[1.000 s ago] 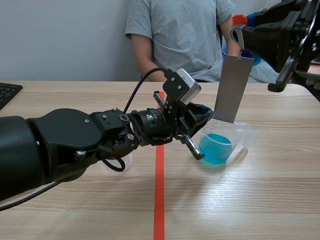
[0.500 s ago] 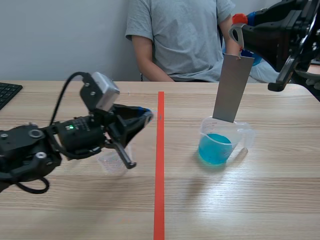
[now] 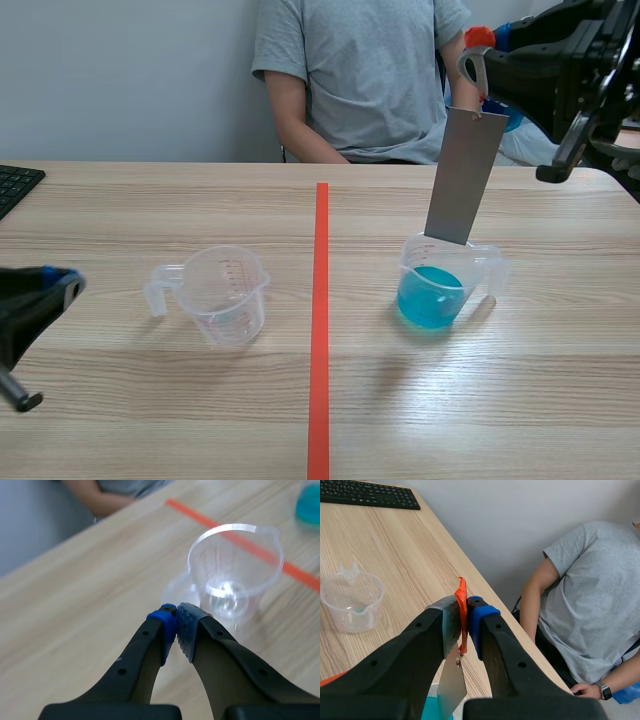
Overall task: Do the redox reaction experiment.
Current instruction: 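Point at the plate with the left hand, then lower the plate into the blue solution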
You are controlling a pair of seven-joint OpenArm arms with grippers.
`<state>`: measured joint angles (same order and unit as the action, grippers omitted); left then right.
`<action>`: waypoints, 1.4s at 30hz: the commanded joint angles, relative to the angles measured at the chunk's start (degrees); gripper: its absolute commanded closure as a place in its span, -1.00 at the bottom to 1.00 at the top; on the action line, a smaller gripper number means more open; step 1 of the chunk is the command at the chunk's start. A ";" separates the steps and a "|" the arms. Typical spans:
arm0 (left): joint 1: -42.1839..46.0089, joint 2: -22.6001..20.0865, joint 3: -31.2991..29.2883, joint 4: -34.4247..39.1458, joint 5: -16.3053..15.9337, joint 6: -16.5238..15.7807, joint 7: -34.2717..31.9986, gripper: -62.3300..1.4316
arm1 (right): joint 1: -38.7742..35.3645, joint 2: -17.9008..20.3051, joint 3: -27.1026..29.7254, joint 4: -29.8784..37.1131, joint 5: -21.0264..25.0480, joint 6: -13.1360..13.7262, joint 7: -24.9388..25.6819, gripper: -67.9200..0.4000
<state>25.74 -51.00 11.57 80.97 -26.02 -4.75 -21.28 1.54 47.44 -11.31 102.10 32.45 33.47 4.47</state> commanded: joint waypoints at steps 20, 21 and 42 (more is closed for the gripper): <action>36.17 16.81 -19.06 0.68 -0.35 -0.31 -0.55 0.84 | 0.83 0.61 0.87 0.79 0.59 -0.42 1.05 0.95; 36.63 17.44 -19.06 0.48 -0.35 -0.31 -0.24 0.84 | 0.83 0.61 0.87 0.79 0.59 -0.42 1.05 0.95; 37.38 23.82 -19.04 -1.57 -0.35 -0.50 6.32 0.84 | 0.02 -3.50 0.81 -2.86 -3.06 1.11 1.77 0.95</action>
<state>63.00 -27.14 -7.57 78.67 -26.02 -4.97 -14.17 0.91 43.79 -11.31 99.50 28.99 34.94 4.91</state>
